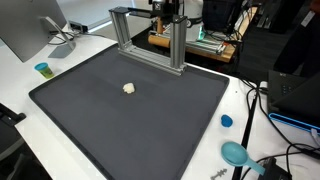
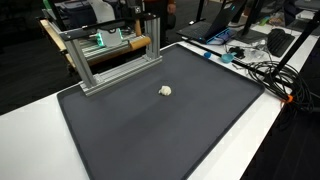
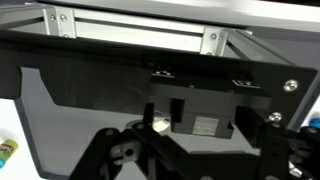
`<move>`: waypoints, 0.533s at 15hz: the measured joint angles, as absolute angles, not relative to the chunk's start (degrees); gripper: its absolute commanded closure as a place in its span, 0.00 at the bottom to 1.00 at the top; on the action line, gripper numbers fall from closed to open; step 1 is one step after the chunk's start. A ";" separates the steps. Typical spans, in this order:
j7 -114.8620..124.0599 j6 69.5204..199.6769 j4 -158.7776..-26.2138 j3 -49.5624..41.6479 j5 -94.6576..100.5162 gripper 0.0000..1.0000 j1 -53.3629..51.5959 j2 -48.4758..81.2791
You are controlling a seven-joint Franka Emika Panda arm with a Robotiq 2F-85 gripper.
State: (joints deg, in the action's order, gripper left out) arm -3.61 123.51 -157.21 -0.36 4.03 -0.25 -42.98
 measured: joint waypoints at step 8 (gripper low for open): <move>1.91 126.30 -157.14 -0.15 3.47 0.00 -0.15 -43.06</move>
